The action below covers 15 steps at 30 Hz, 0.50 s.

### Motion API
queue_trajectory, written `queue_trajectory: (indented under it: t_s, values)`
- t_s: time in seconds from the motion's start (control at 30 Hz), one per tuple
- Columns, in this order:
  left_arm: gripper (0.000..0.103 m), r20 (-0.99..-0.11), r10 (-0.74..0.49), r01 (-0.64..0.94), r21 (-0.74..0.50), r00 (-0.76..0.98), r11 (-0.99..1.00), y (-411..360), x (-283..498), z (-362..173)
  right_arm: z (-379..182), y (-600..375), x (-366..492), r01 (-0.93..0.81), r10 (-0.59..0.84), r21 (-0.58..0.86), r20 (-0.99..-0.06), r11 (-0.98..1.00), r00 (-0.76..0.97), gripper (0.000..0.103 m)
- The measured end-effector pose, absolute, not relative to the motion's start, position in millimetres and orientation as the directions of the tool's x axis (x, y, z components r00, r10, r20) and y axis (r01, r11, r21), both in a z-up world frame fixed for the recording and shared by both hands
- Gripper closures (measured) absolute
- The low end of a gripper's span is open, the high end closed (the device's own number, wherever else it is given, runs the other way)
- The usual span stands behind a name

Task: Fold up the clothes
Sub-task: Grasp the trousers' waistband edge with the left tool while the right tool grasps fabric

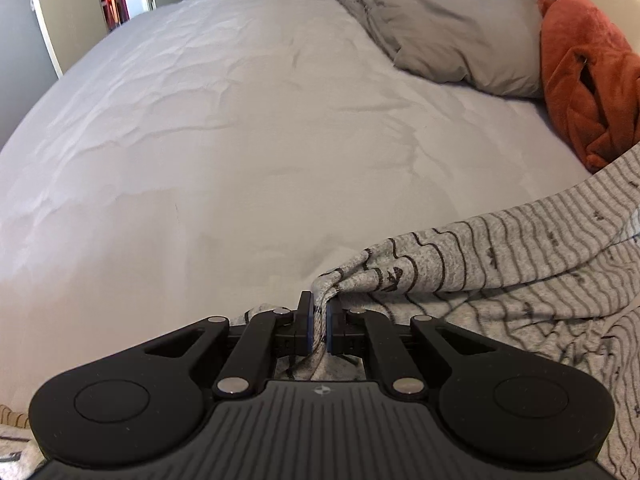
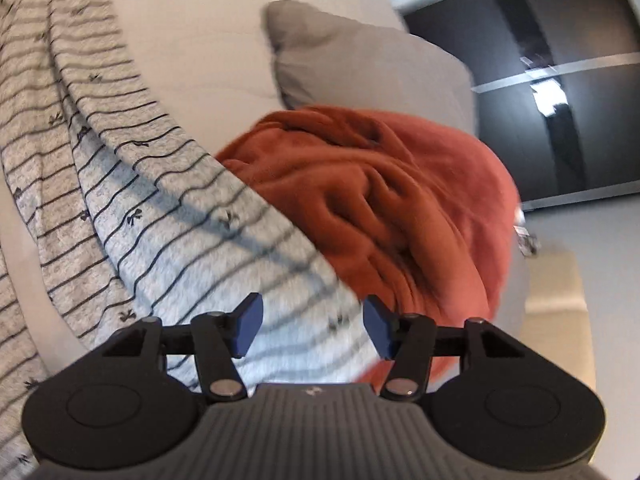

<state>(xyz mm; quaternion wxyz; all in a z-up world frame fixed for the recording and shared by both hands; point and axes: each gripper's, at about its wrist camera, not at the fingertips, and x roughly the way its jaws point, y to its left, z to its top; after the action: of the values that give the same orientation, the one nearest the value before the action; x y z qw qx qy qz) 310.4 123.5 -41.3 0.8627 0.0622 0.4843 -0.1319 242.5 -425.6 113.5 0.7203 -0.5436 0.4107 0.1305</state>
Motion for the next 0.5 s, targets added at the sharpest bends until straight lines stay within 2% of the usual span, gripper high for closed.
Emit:
queue_trajectory:
  t_s: [0.13,0.2,0.33,0.37,0.4,0.5]
  values:
    - [0.099,-0.856,-0.180,0.291,-0.037,0.484,0.956,129.2,316.1,-51.2,93.3,-422.9,277.6,-0.731,-0.288,-0.614,-0.787,0.298,0.545,0.051]
    - [0.099,-0.858,-0.186,0.292,-0.045,0.479,0.955,132.0,317.1,-54.0,84.7,-424.6,289.5,-0.758,-0.311,-0.589,-0.802,0.279,0.509,0.059]
    - [0.099,-0.860,-0.192,0.295,-0.050,0.473,0.954,135.1,318.4,-57.4,63.9,-429.0,305.4,-0.789,-0.340,-0.550,-0.823,0.273,0.455,0.070]
    - [0.099,-0.860,-0.192,0.294,-0.051,0.472,0.954,135.5,318.5,-58.0,59.1,-429.4,306.7,-0.791,-0.342,-0.543,-0.827,0.281,0.446,0.077]
    - [0.099,-0.861,-0.192,0.293,-0.052,0.471,0.955,135.8,318.5,-58.7,54.3,-429.1,306.4,-0.797,-0.344,-0.532,-0.833,0.285,0.433,0.096]
    - [0.099,-0.862,-0.190,0.293,-0.051,0.470,0.955,136.5,317.0,-59.6,50.6,-427.5,295.8,-0.807,-0.351,-0.527,-0.833,0.268,0.427,0.099]
